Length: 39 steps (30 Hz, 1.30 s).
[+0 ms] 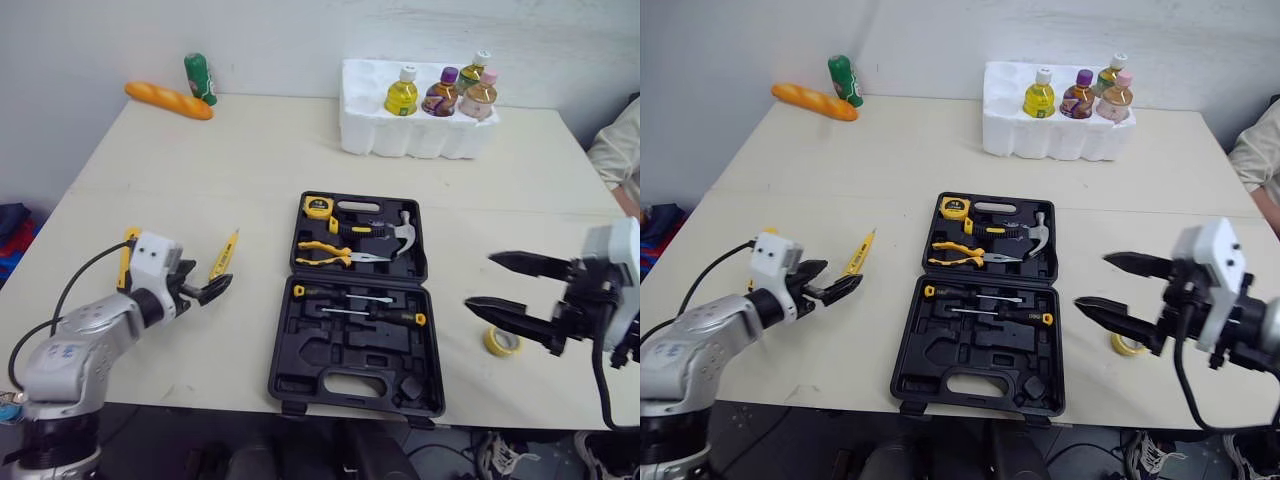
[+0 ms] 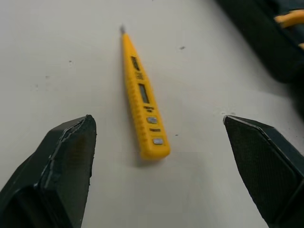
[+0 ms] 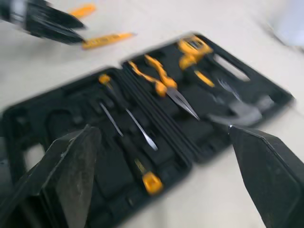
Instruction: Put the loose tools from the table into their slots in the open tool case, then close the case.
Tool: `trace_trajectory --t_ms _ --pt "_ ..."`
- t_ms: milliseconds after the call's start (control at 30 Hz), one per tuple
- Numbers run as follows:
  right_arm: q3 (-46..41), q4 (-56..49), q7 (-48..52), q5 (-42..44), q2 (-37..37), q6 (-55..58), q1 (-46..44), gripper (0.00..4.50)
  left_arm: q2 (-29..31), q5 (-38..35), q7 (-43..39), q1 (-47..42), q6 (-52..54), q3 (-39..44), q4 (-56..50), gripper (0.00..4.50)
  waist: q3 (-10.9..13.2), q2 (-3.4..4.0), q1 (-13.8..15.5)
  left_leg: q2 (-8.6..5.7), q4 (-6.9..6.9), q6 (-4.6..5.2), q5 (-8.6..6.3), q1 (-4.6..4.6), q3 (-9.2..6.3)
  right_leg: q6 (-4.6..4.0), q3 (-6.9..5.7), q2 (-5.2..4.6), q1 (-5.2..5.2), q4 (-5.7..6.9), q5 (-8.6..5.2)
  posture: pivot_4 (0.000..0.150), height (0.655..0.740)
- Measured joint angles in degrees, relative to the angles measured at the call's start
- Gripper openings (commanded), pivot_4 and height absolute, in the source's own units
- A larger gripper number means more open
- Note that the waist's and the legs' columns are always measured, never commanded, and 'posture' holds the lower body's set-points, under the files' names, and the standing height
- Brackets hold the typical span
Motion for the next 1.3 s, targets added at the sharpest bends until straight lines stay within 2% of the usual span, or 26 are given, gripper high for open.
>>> trace_trajectory --t_ms 300,400,500,667,767,867,1067,1167,1300 --pt "16.3 -2.0 -4.8 1.3 0.3 0.2 -13.6 4.43 -6.0 6.8 9.1 -8.9 6.8 -6.8 4.8 4.50 0.0 -0.01 0.4 0.01 0.18 -0.03 0.05 -0.08 0.01 0.01 -0.02 -0.04 -0.04 0.06 -0.03 0.150 0.7339" --pt "19.2 -1.8 -5.9 1.2 1.3 0.0 -15.9 4.50 -6.4 8.3 10.2 -9.4 6.9 -8.0 5.0 3.77 0.0 -0.01 0.6 0.03 0.51 -0.03 0.05 -0.08 0.00 -0.02 -0.02 -0.05 -0.03 0.33 -0.05 0.150 0.7339" --pt "20.9 -1.5 -6.1 0.5 1.6 -0.2 -16.3 4.50 -6.9 9.2 10.0 -9.2 4.9 -9.8 5.5 2.38 0.0 -0.01 0.6 0.03 0.59 0.01 0.04 0.02 0.00 -0.06 -0.01 -0.09 0.04 0.42 0.00 0.150 0.7339" --pt "22.0 -1.3 -6.1 -0.5 1.6 -0.3 -16.2 4.50 -6.7 9.4 8.4 -9.5 1.8 -10.9 8.1 0.54 0.0 -0.01 0.5 0.06 0.52 0.18 0.14 0.10 -0.01 -0.26 -0.04 -0.06 0.05 0.49 0.13 0.150 0.7339" --pt "21.4 -1.9 -6.2 0.2 1.5 -0.1 -14.5 4.50 -5.7 8.4 5.6 -10.4 2.2 -9.7 9.6 0.54 0.0 -0.02 0.4 0.08 0.49 0.18 0.15 0.10 -0.05 -0.28 -0.05 -0.03 0.02 0.55 0.13 0.150 0.7339" --pt "18.8 -2.9 -6.4 1.8 1.0 0.1 -11.4 4.50 -0.1 6.7 -1.8 -11.8 2.0 -9.7 11.9 0.54 0.0 -0.08 0.0 0.08 0.44 -0.06 0.28 -0.02 -0.04 -0.29 -0.06 -0.03 -0.16 0.59 0.13 0.150 0.7339" --pt "12.0 -4.7 -6.3 1.8 -0.5 0.0 -1.7 4.50 16.1 1.4 -29.7 -14.9 -7.5 -11.6 11.8 0.54 0.1 -0.21 0.2 0.10 0.40 -0.11 0.24 -0.38 -0.05 -0.31 -0.19 -0.10 -0.35 0.31 0.07 0.150 0.7339" --pt "10.5 -5.7 -6.5 1.3 -0.4 -0.3 2.6 4.50 20.4 -0.9 -44.2 -15.2 -12.9 -14.3 11.7 0.54 0.1 -0.20 0.2 0.10 0.48 -0.07 0.18 -0.68 -0.05 -0.29 -0.22 -0.12 -0.52 0.26 0.04 0.150 0.7339" --pt "8.3 -7.6 -6.9 0.8 -0.3 -0.8 7.3 4.50 21.2 -2.1 -56.5 -18.9 -16.3 -19.8 11.0 0.54 0.2 -0.21 0.4 0.08 0.56 -0.04 0.17 -0.77 -0.07 -0.25 -0.22 -0.06 -0.58 0.29 0.03 0.150 0.7339"
